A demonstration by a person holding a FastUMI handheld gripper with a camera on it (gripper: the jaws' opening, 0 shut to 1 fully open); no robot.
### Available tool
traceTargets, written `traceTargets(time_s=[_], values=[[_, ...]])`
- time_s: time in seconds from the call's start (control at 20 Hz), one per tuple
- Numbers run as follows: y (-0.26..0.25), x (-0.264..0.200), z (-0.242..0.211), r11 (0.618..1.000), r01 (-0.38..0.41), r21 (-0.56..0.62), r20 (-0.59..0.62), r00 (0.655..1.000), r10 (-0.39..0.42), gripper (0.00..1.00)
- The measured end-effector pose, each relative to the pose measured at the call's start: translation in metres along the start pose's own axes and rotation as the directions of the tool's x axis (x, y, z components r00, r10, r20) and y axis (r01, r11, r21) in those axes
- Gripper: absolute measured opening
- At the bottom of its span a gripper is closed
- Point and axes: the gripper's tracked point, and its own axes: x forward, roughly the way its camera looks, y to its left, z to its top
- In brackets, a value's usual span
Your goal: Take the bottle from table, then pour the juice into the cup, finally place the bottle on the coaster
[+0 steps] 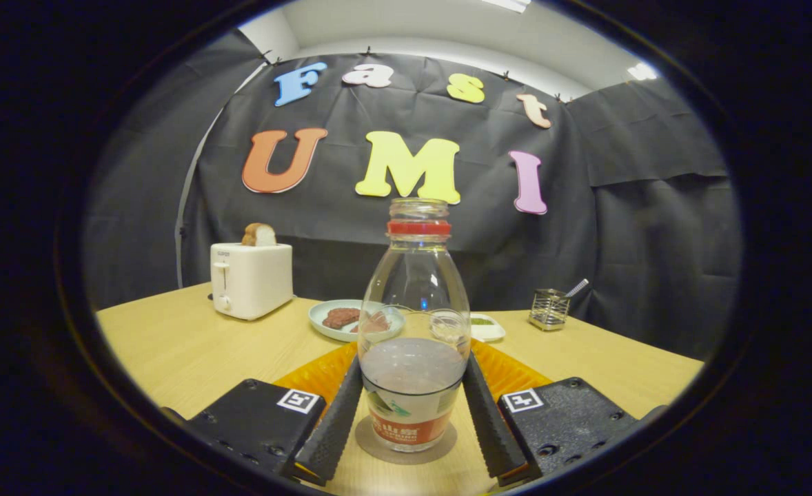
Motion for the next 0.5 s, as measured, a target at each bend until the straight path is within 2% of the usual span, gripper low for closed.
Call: traceTargets(time_s=[0.2,0.35,0.5], values=[[0.001,0.004,-0.012,1.000,-0.007,-0.003,-0.028,1.000,0.007,0.84],[0.006,0.003,-0.009,1.000,-0.018,-0.008,-0.025,1.000,0.017,0.93],[-0.005,-0.002,-0.009,1.000,-0.003,-0.019,-0.027,1.000,0.003,0.96]])
